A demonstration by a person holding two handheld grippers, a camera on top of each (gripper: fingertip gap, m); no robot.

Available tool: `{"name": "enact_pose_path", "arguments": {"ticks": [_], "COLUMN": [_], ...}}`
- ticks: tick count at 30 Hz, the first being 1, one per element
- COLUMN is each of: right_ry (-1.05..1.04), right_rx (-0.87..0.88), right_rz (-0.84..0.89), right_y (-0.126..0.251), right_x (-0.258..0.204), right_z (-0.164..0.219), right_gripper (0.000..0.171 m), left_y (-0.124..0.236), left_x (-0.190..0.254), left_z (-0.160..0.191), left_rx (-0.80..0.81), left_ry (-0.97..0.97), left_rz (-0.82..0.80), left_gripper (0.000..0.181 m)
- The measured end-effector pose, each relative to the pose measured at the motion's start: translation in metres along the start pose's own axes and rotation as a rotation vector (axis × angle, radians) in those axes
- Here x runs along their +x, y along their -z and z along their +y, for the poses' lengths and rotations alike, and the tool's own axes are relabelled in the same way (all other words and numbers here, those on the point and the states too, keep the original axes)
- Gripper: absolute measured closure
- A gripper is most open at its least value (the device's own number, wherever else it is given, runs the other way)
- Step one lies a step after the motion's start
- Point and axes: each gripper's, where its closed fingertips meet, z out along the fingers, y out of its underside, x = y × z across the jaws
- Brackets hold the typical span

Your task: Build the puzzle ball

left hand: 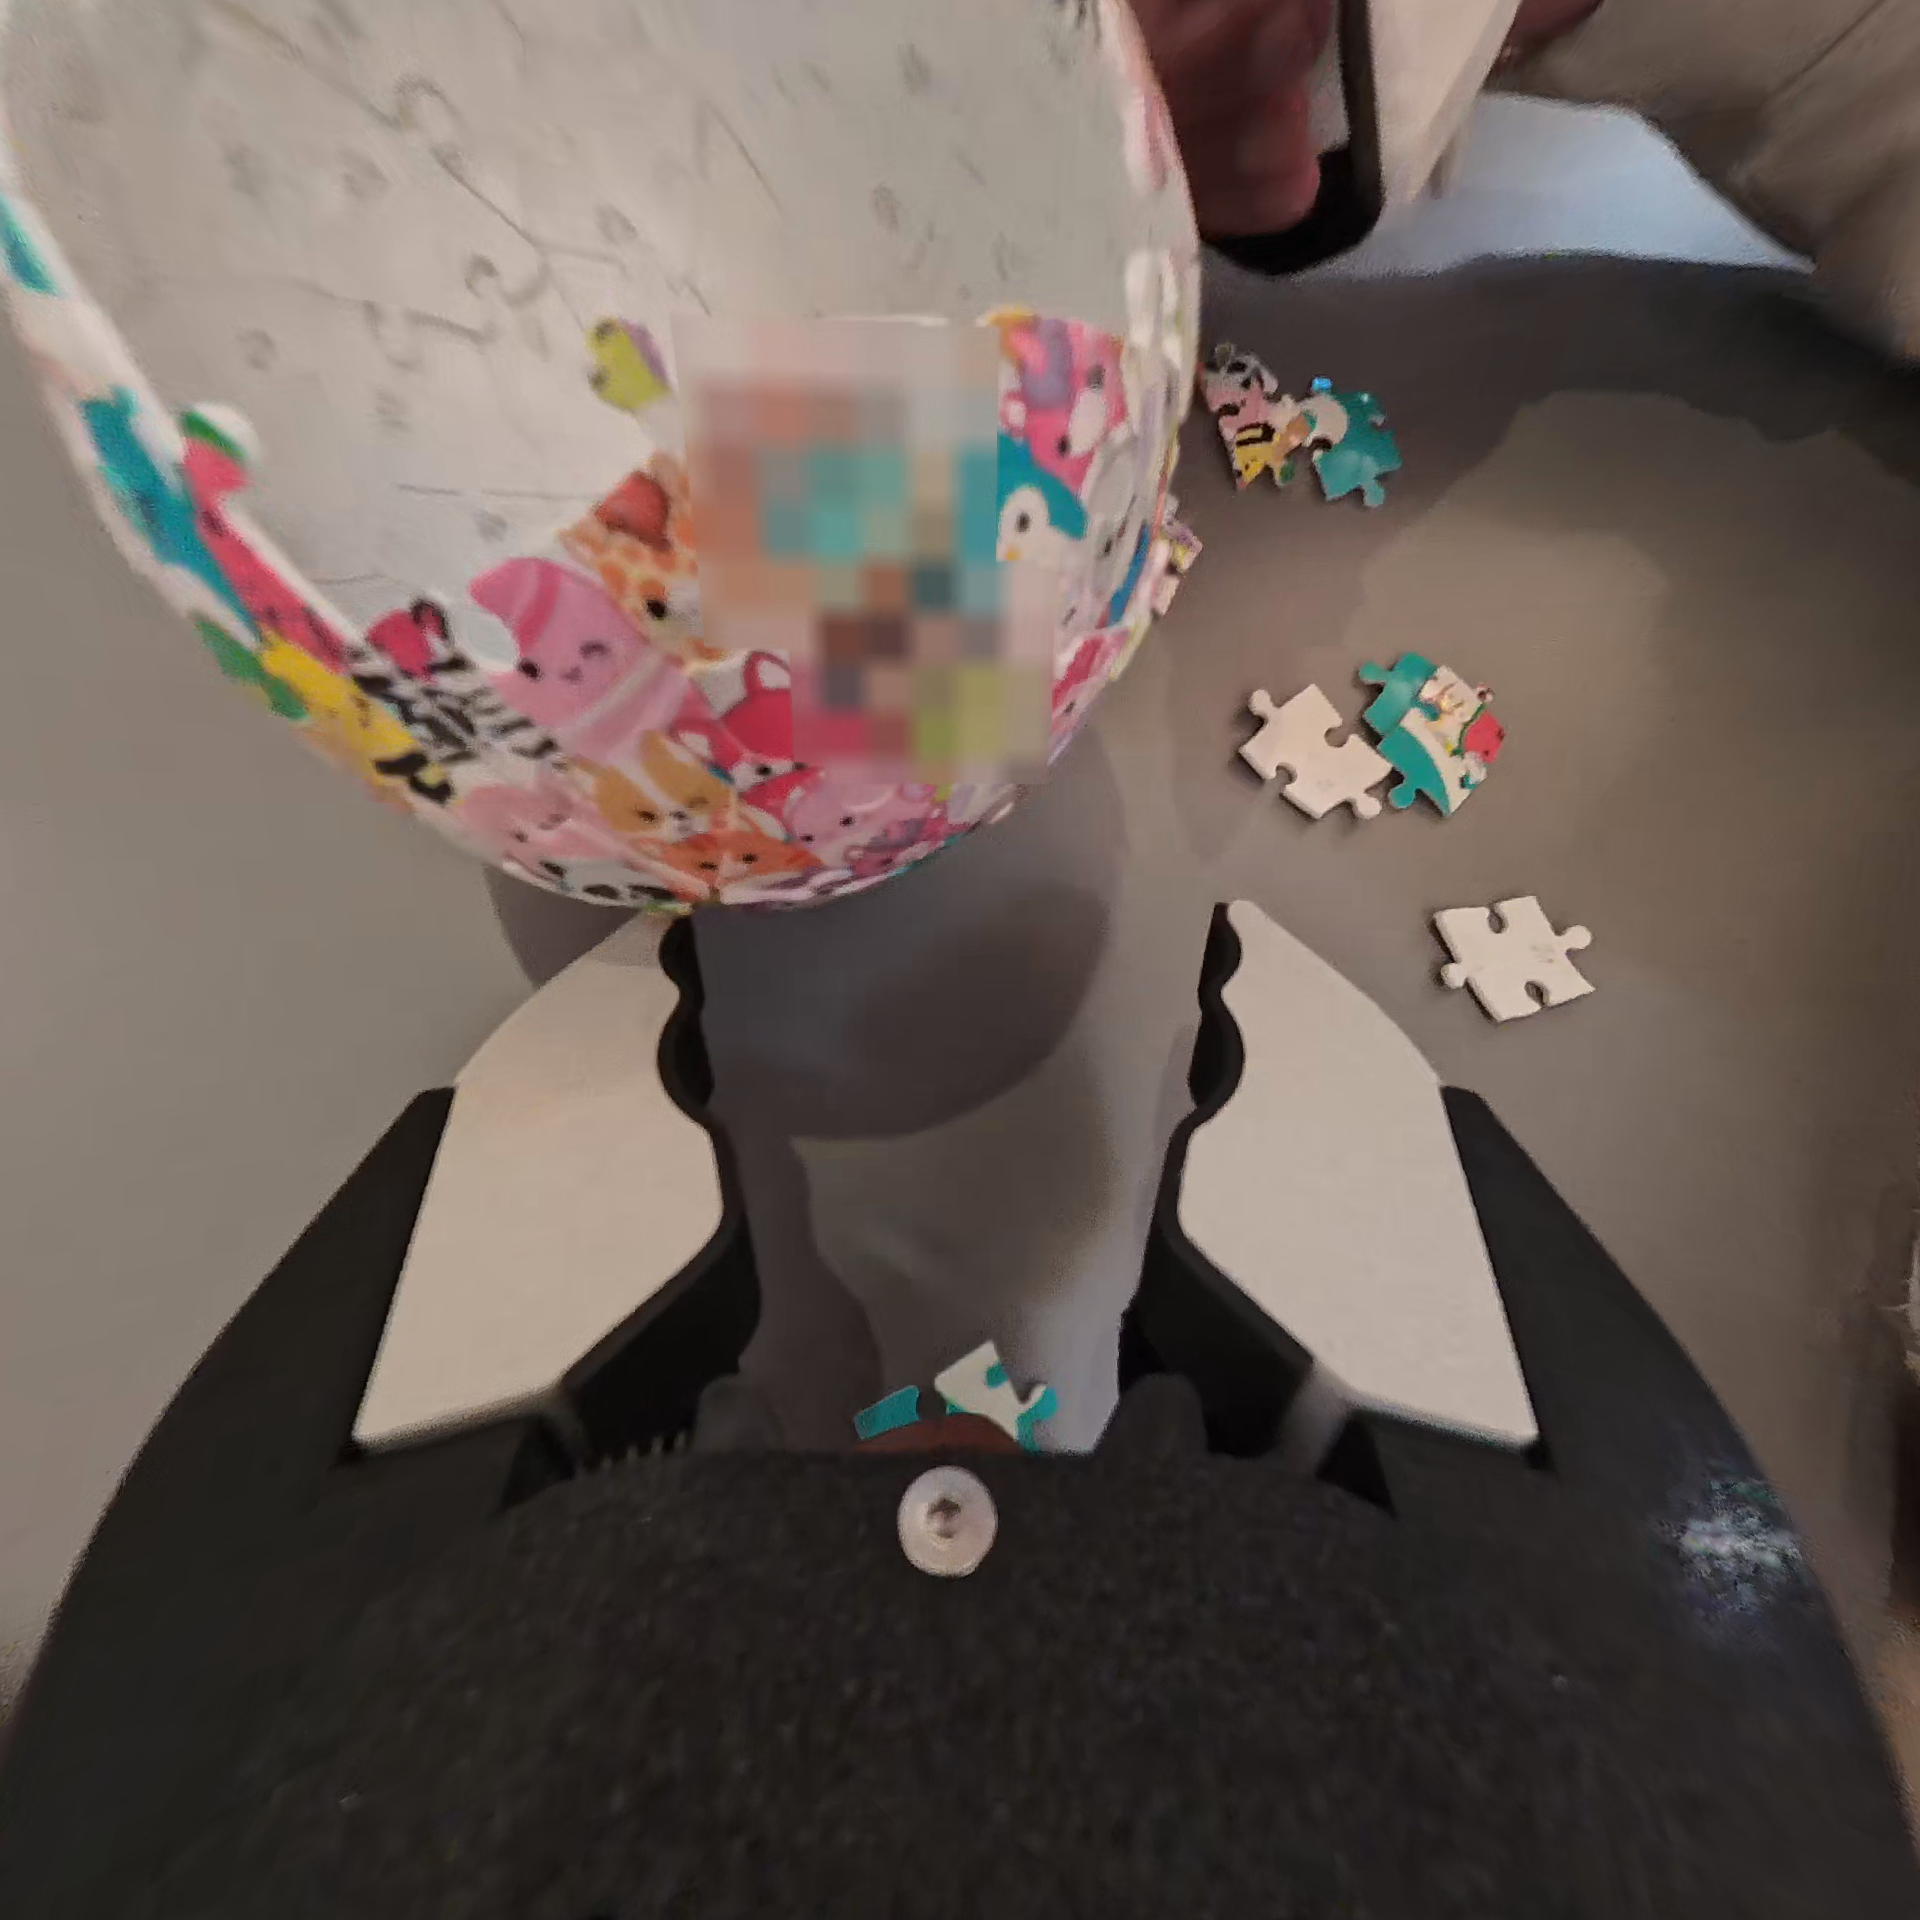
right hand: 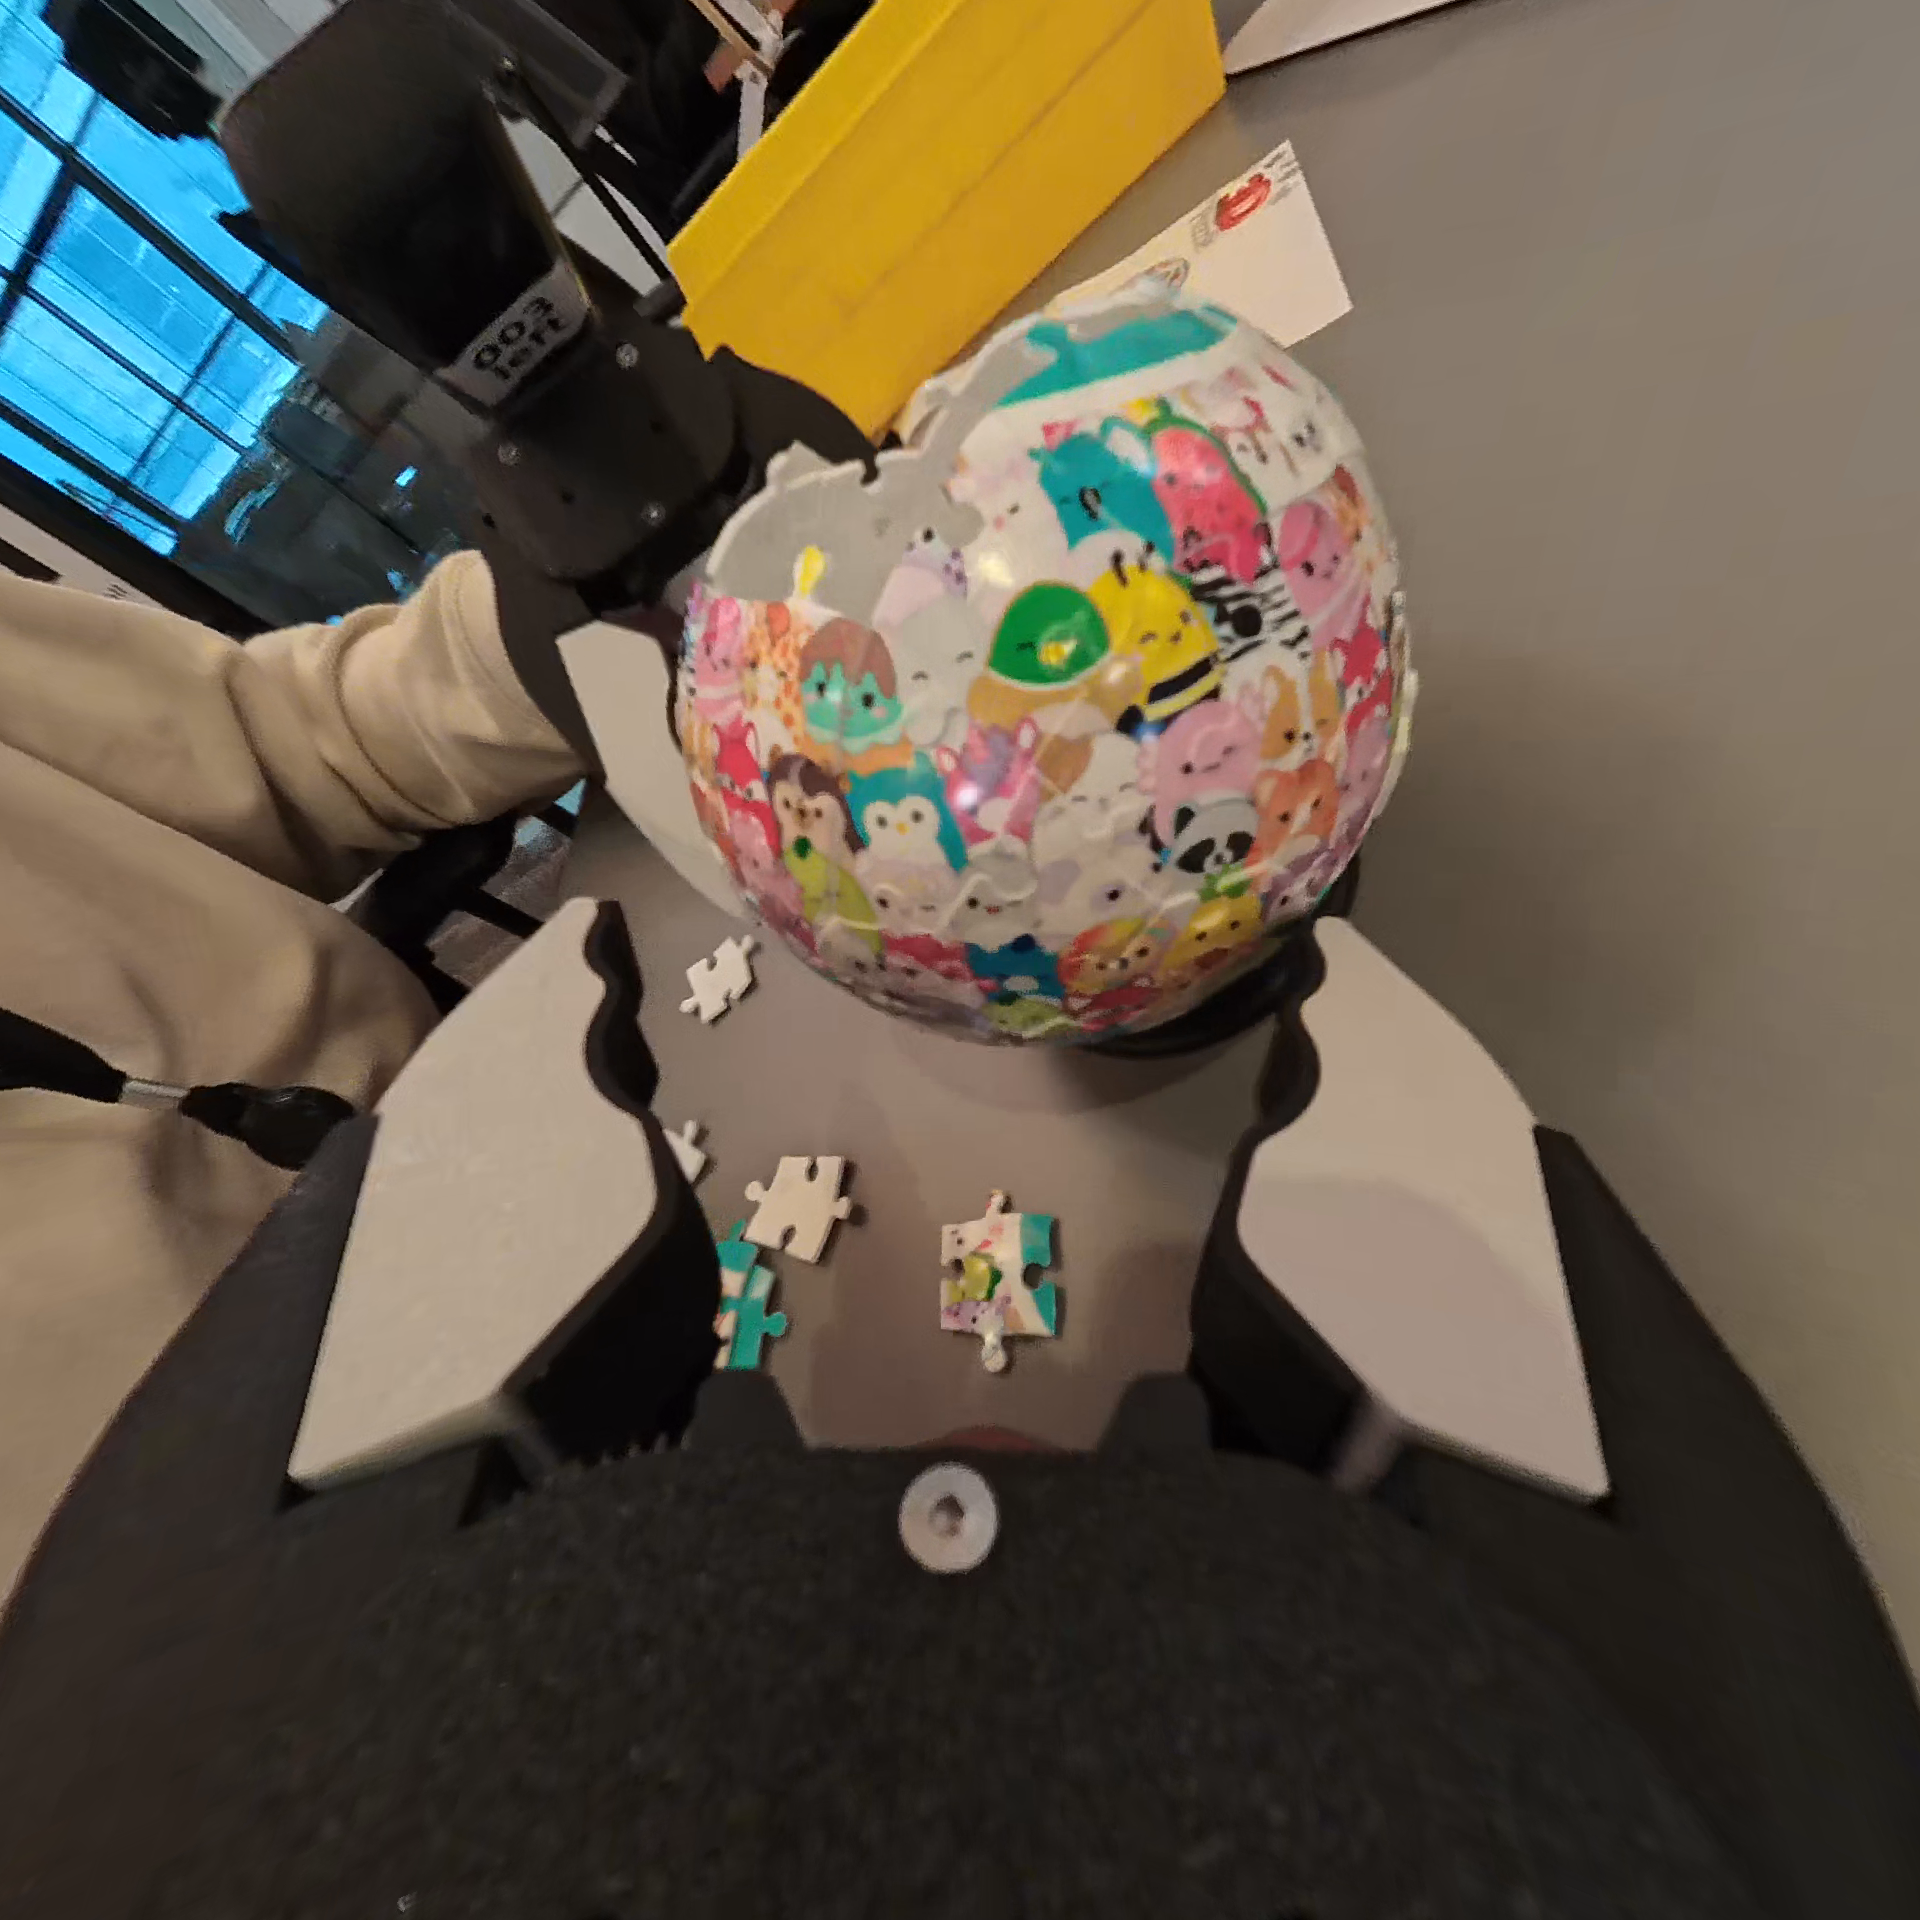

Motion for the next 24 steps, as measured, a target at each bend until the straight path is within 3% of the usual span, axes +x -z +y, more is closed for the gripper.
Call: {"name": "enact_pose_path", "arguments": {"ticks": [6, 9, 13, 16, 21, 24], "right_ry": [0.038, -0.023, -0.059, -0.053, -0.042, -0.091], "right_rx": [0.032, 0.008, 0.032, 0.032, 0.048, 0.057], "right_rz": [0.044, 0.038, -0.029, -0.016, 0.006, 0.016], "right_y": [0.004, 0.007, 0.004, 0.002, 0.002, 0.009], "right_x": [0.004, 0.009, 0.001, 0.001, 0.005, 0.011], "right_z": [-0.014, 0.000, -0.001, -0.007, -0.012, -0.002], "right_gripper": [0.057, 0.059, 0.062, 0.055, 0.056, 0.062], "left_y": [0.002, 0.017, 0.013, 0.001, -0.005, 0.016], "left_x": [-0.008, -0.010, -0.005, 0.000, -0.007, -0.012], "left_z": [0.008, 0.002, -0.003, 0.000, 0.014, 0.013], "left_rx": [-0.044, 0.007, 0.020, -0.010, -0.083, -0.086], "left_ry": [0.000, 0.007, 0.031, 0.021, 0.007, -0.001], "left_rz": [-0.048, -0.058, -0.020, -0.015, -0.075, -0.152], "left_gripper": [0.095, 0.110, 0.108, 0.105, 0.104, 0.119]}}
